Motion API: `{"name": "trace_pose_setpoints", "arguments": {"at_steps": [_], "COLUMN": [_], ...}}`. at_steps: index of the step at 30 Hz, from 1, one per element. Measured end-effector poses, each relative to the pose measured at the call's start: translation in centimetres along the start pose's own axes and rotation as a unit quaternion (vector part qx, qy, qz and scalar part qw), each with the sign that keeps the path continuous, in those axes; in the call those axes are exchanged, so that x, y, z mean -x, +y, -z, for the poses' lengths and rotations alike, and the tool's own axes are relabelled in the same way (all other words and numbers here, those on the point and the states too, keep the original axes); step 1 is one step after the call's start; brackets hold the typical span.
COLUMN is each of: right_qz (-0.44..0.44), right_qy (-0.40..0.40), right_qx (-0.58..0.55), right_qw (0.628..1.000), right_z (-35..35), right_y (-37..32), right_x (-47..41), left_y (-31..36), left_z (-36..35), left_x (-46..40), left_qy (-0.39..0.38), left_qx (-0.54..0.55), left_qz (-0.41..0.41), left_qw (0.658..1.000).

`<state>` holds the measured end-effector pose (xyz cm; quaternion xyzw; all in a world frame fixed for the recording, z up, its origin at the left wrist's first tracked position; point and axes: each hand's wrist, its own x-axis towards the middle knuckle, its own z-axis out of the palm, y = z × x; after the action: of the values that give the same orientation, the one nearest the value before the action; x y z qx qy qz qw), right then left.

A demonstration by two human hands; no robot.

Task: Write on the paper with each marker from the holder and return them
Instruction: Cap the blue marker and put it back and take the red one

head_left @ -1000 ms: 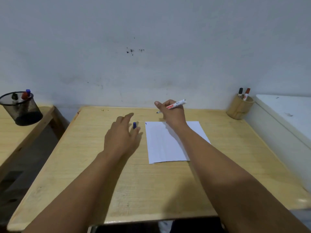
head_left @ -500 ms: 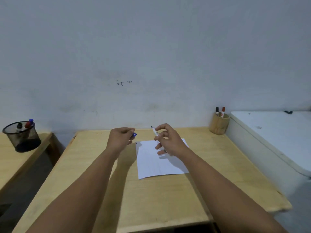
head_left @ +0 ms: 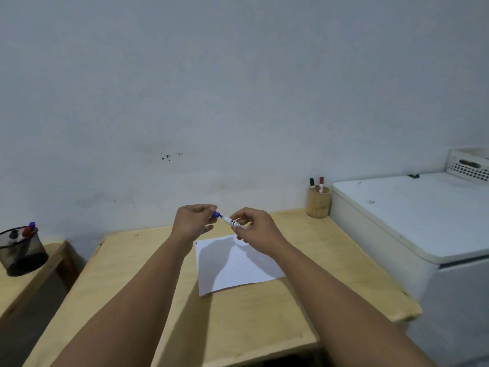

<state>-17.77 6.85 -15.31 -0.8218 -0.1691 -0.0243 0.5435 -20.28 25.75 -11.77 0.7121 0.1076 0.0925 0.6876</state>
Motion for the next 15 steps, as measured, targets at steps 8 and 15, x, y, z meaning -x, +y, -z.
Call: {"name": "trace_pose_setpoints", "arguments": {"at_steps": [8,15], "right_qz": [0.015,-0.009], "right_qy": [0.026,0.047], "right_qx": [0.0,-0.015], "right_qw": [1.0,0.999], "right_z": [2.2,6.3], "right_y": [0.0,2.7], "right_x": [0.2,-0.4], "left_y": [1.1,1.8], "left_z": [-3.6,-8.8], "left_x": [0.8,0.4], "left_qy": [-0.022,-0.088], "left_qx": [-0.046,-0.055], "left_qz": [-0.026,-0.025], "left_qw": [0.998,0.994]}}
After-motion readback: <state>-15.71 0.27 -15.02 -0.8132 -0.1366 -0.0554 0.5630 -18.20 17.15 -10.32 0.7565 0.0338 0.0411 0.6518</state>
